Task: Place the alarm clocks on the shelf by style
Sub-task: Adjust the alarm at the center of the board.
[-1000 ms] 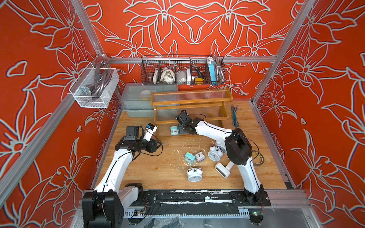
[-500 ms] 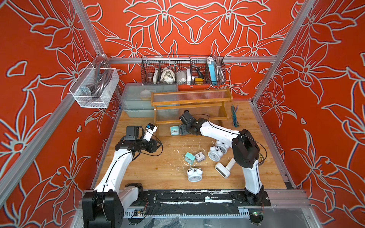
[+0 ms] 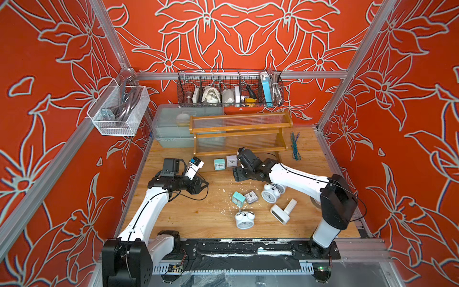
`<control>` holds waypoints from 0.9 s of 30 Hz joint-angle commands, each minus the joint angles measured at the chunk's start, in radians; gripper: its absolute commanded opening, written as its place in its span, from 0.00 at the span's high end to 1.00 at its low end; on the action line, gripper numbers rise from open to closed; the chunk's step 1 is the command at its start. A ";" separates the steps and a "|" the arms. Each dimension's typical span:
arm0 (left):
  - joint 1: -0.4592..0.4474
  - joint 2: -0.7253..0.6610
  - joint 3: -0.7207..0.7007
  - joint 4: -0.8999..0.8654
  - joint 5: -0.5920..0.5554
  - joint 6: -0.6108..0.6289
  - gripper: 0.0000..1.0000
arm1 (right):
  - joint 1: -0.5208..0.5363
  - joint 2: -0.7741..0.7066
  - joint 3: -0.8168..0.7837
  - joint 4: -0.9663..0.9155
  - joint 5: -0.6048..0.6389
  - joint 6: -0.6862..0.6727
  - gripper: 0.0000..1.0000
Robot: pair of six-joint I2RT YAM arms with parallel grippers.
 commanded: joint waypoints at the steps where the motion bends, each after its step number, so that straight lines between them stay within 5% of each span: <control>1: -0.103 0.026 0.039 -0.046 0.008 0.126 0.42 | 0.003 -0.096 -0.074 0.050 -0.061 -0.009 0.20; 11: -0.367 0.208 0.139 -0.036 -0.106 0.295 0.39 | 0.002 -0.395 -0.244 0.062 -0.029 -0.052 0.21; 27: -0.520 0.482 0.260 0.005 -0.177 0.359 0.39 | 0.003 -0.654 -0.412 0.053 0.061 -0.041 0.22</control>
